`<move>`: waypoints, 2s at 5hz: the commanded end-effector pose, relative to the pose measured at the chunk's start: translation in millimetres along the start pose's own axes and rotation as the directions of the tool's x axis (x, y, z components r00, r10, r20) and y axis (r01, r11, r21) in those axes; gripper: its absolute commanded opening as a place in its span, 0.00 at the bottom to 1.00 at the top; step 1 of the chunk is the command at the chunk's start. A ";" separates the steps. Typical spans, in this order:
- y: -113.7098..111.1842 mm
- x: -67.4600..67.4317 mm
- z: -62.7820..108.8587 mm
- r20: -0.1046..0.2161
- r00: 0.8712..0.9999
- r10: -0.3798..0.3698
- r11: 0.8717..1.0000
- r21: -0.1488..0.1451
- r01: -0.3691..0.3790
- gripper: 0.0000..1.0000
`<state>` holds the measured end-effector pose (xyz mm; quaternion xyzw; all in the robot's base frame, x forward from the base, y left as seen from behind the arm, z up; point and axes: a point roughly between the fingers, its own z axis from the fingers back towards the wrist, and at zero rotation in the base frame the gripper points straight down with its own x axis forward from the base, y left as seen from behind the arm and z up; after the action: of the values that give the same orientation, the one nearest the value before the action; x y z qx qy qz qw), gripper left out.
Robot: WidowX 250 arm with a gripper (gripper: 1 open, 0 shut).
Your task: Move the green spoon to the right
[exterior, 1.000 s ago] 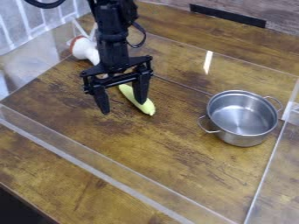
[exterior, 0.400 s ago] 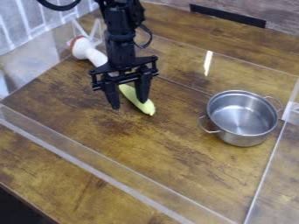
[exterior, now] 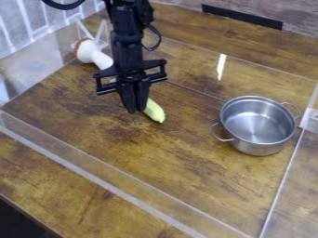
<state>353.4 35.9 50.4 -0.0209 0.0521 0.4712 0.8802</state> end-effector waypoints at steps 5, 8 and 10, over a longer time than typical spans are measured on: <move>-22.8 -2.9 29.2 0.026 0.998 0.062 0.998 -0.014 -0.062 1.00; -26.9 -13.7 58.8 0.034 0.995 -0.089 0.996 -0.006 0.090 0.00; -29.6 -13.1 75.6 0.036 0.978 -0.205 0.979 -0.005 0.206 0.00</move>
<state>375.1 16.9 92.9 -0.0080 0.0768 0.3849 0.9197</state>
